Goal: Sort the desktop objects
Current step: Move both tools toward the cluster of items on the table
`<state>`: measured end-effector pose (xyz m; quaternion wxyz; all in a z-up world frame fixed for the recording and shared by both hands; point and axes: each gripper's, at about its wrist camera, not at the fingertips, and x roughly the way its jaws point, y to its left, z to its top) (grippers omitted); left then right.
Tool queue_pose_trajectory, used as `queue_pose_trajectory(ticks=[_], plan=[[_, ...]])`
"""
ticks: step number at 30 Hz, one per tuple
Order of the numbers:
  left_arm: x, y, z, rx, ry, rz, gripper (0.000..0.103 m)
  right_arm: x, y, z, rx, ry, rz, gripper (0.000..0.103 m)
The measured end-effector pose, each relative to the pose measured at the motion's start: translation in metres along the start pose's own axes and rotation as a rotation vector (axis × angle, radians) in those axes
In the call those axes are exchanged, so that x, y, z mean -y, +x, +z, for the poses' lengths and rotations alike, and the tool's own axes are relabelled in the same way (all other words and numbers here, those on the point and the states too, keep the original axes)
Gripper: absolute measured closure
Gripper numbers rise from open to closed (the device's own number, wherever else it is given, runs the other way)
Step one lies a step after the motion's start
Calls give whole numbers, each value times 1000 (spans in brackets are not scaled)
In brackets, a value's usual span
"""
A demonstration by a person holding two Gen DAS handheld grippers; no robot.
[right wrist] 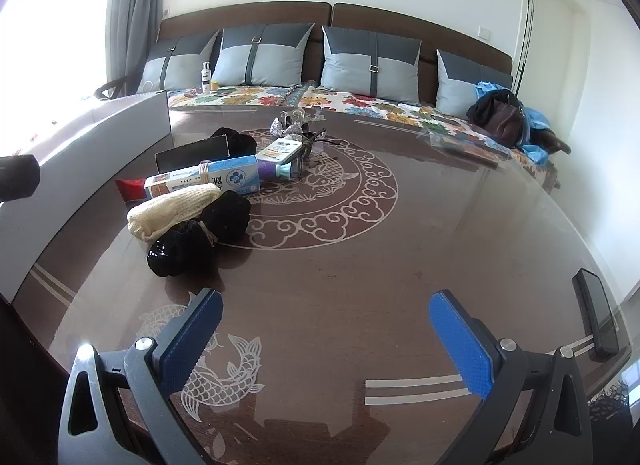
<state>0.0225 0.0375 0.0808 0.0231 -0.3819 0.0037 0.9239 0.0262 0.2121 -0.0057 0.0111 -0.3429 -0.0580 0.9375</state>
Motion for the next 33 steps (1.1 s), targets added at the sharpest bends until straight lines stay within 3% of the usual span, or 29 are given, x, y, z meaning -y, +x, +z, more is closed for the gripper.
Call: queue_pose_trajectory(ticks=[13,33], plan=[[27,-41,20,45,15,-63,0,11,-5,2,16,30,2,0],[46,-62,25,68,48,-99,0,22,-7,2,28,70,12,0]])
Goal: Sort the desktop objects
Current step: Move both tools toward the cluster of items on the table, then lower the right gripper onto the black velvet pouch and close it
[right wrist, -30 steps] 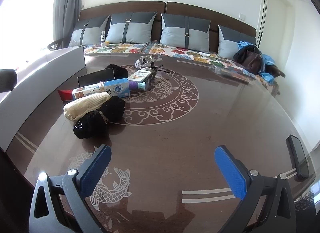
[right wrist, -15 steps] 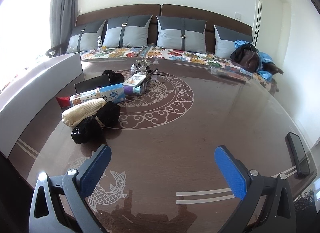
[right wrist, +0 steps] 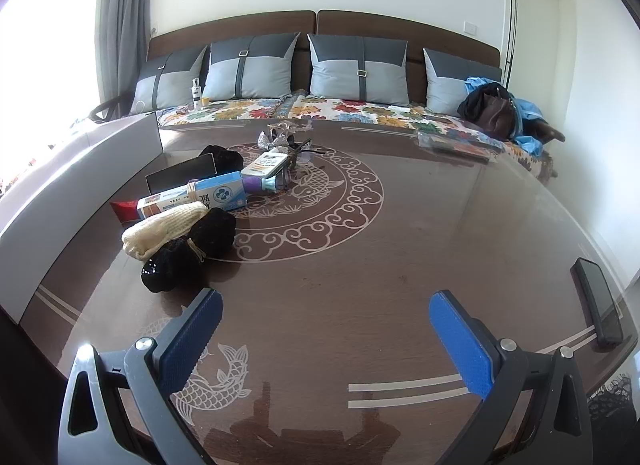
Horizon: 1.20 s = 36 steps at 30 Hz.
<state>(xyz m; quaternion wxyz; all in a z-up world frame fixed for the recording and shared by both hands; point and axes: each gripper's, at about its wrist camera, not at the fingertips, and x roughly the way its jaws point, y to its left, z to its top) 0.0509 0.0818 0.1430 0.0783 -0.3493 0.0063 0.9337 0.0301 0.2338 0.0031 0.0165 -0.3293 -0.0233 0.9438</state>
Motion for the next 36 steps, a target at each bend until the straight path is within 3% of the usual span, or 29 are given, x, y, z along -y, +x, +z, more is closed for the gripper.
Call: queue_pose_trajectory(ticks=[6,8,14,17,21,24,36], plan=[[-21,16,-14,-42,3,19,0,-1,0,-1,-2,-6,2,0],[-42,36,-28,-91,-11,43,0,-3,1,-2,-8,-18,2,0],[-114,101,-66,-245,-127,18,0,-14,9,-5,-31,-43,38,0],[-131,112,-76,-245,-159,15,0,-26,12,-4,-33,-77,53,0],[-131,124,-92,-233,-106,62,0,-43,21,2,-46,-115,81,0],[-131,136,-103,-273,-88,69,0,-58,31,10,-58,-134,119,0],[-141,146,-107,-269,-101,121,0,-121,69,42,-85,-259,171,0]])
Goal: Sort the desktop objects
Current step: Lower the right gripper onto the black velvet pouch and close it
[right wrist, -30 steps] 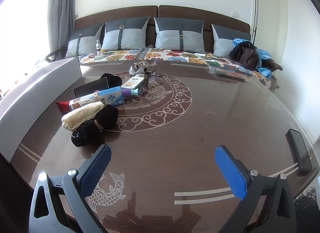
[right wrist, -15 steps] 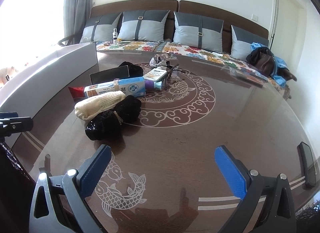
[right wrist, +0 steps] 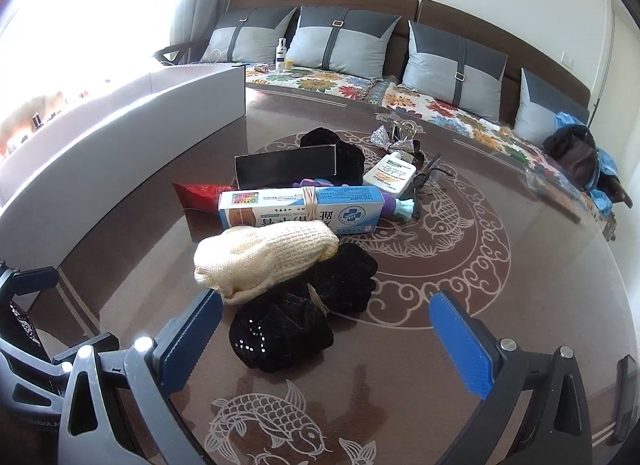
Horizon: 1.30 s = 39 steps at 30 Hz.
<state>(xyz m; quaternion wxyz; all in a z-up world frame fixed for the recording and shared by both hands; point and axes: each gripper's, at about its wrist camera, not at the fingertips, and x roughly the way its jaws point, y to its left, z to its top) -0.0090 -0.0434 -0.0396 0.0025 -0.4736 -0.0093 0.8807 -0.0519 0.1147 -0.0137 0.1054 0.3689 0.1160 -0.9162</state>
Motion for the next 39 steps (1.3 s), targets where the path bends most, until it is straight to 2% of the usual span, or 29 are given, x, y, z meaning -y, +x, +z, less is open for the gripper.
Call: queue_pose_trajectory(ticks=[7,21,24,28,34,37,39], plan=[[-3,4,-2,-1,16,36,0,0,5,0,-6,-16,-16,0],[-3,6,1,-4,5,30,0,1,17,0,-40,-18,-49,0],[-3,7,0,-6,7,31,0,-3,30,-1,-85,-24,-33,0],[-5,7,1,-5,2,34,0,-5,52,-8,-163,-46,-55,0],[-8,7,2,-8,-16,24,0,25,54,-20,-192,10,-112,0],[-3,8,3,-8,-7,18,0,38,49,-23,-205,40,-86,0],[1,9,4,-8,2,15,0,36,44,-23,-196,16,-62,0]])
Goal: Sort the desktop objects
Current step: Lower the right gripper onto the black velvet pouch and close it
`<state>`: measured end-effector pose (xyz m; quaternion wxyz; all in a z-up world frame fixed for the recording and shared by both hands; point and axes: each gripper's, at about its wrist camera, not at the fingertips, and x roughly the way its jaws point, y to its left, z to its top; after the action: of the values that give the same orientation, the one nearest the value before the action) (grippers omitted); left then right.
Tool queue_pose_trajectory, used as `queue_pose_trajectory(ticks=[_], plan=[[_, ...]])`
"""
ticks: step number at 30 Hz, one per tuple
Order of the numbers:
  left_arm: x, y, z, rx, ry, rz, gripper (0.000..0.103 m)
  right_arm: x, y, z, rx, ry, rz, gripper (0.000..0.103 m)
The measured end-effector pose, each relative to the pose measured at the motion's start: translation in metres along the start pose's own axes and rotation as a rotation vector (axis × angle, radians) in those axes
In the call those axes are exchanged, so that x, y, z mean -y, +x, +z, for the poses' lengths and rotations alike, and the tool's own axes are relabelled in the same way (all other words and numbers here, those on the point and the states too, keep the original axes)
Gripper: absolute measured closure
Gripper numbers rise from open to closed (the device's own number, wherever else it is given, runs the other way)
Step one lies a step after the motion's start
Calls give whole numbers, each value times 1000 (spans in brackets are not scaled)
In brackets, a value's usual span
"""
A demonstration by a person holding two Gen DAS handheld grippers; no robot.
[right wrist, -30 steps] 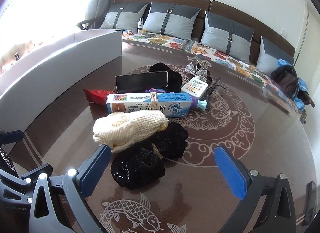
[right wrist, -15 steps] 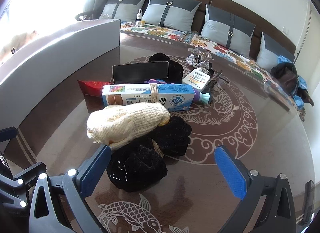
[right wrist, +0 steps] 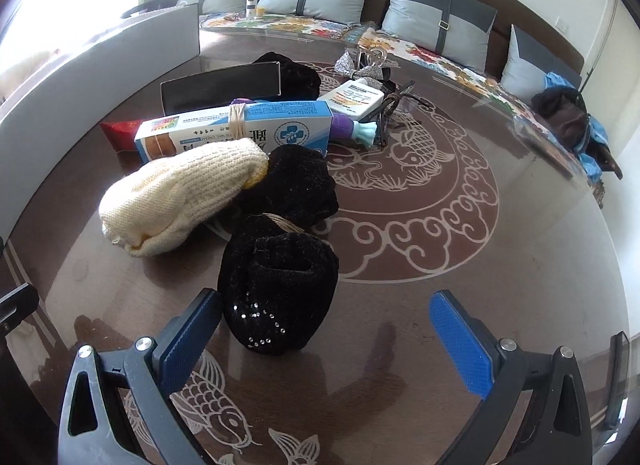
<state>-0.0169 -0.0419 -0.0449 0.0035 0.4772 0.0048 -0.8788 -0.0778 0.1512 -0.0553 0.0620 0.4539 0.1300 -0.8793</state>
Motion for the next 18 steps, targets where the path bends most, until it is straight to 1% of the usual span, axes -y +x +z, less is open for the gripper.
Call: queue_pose_trajectory(ticks=[2,4,7,9,11,13,14,15,18], plan=[[5,3,0,-9,12,2,0,-7,-1,-1,5,-47,4,0],[10,5,1,-15,21,4,0,-15,3,0,-8,-84,10,0],[12,5,3,-14,14,-7,0,-20,7,2,-6,-100,19,0],[13,5,4,-15,8,-17,0,-20,10,6,-14,-95,38,0],[15,5,5,-14,8,-21,0,-16,14,9,-28,-74,78,0],[16,5,6,-11,9,-23,0,-3,25,11,-81,12,168,0],[17,4,6,-11,8,-25,0,3,25,12,-79,46,184,0],[17,4,6,-12,7,-27,0,3,27,13,-100,31,169,0],[19,5,6,-16,5,-29,0,2,26,13,-107,20,174,0]])
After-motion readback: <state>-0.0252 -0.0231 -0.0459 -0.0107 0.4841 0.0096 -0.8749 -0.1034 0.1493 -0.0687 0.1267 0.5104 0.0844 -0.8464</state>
